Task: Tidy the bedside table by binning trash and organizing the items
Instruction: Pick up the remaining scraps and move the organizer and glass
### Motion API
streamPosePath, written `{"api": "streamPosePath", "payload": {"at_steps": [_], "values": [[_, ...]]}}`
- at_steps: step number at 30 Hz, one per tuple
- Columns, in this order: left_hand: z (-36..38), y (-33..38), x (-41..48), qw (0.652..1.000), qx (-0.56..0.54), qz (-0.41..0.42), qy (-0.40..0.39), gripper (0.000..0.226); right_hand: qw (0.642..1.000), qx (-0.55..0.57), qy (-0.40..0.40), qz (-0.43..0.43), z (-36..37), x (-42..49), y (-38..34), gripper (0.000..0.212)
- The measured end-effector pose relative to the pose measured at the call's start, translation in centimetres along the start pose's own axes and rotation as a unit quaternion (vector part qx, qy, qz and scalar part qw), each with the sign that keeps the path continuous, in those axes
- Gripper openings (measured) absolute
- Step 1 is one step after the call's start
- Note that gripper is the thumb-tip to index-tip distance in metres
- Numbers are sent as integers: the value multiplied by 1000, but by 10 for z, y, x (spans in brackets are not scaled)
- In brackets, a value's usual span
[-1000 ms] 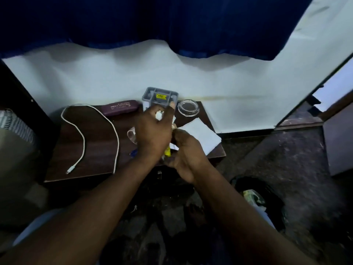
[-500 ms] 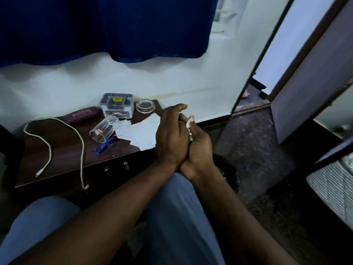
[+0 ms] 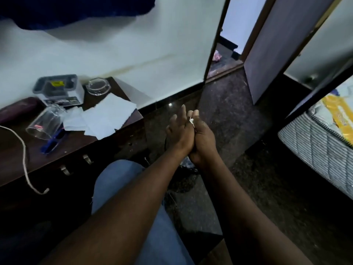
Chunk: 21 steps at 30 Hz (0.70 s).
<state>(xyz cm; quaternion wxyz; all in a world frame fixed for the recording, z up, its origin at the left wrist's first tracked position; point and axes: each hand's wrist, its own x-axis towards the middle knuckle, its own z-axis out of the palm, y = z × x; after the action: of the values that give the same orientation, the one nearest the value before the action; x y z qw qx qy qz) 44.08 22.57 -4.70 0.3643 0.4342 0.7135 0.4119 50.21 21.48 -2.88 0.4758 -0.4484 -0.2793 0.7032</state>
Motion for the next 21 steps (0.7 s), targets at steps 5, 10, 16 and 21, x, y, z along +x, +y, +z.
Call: {"api": "streamPosePath", "payload": {"at_steps": [5,10,16,21], "values": [[22,-10,12,967,-174,-150,-112,84,994,-54,64,-65,-30,38,13,29],[31,-29,36,966,-123,-170,-152,77,966,-181,147,-111,-45,80,21,25],[24,-82,74,967,159,-162,-117,40,843,-364,281,-278,-71,123,51,19],[36,-129,77,891,333,-153,-270,57,770,-613,165,-60,-122,163,114,65]]}}
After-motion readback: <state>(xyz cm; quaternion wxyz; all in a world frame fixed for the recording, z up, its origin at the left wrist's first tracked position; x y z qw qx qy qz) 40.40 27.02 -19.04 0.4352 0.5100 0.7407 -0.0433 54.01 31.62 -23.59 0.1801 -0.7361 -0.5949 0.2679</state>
